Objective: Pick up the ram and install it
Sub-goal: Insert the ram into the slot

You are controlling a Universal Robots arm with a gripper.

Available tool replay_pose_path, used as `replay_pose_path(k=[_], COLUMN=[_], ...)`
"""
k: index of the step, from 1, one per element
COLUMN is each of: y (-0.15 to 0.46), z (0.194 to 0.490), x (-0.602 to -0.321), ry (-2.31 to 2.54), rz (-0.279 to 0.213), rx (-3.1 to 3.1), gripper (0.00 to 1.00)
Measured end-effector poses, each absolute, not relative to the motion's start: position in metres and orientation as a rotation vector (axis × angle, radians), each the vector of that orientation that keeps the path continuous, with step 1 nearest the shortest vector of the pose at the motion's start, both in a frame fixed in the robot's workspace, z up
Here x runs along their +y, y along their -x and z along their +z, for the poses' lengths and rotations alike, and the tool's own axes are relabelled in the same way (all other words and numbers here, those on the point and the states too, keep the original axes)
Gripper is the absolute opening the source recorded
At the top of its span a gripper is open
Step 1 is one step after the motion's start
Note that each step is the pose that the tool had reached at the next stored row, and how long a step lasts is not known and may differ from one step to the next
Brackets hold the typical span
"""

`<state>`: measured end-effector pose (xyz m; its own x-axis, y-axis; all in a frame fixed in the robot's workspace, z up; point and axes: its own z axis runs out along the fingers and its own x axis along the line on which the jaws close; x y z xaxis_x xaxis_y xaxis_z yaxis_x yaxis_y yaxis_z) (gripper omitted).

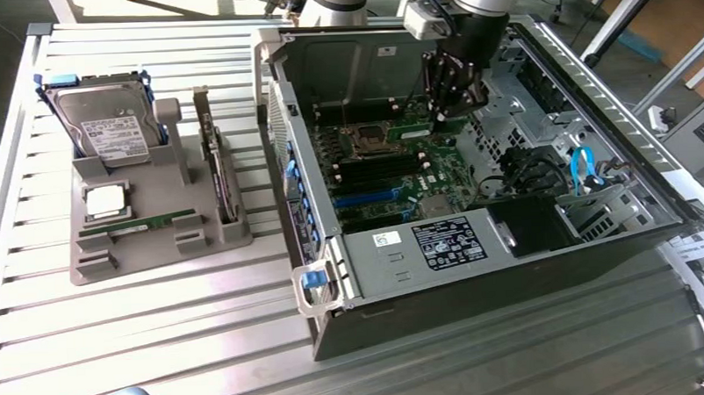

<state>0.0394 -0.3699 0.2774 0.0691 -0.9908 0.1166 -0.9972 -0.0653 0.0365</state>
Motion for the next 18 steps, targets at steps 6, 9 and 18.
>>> replay_pose_path(k=[6, 9, 18], y=[-0.0394, -0.0393, -0.0392], z=[0.2768, 0.2763, 0.2760], x=[-0.3700, -0.3700, -0.3700], ry=[-2.259, -2.275, -2.273], rz=[0.014, -0.018, -0.015], rx=[-2.109, -2.123, -2.122], gripper=[0.14, 0.14, 0.14])
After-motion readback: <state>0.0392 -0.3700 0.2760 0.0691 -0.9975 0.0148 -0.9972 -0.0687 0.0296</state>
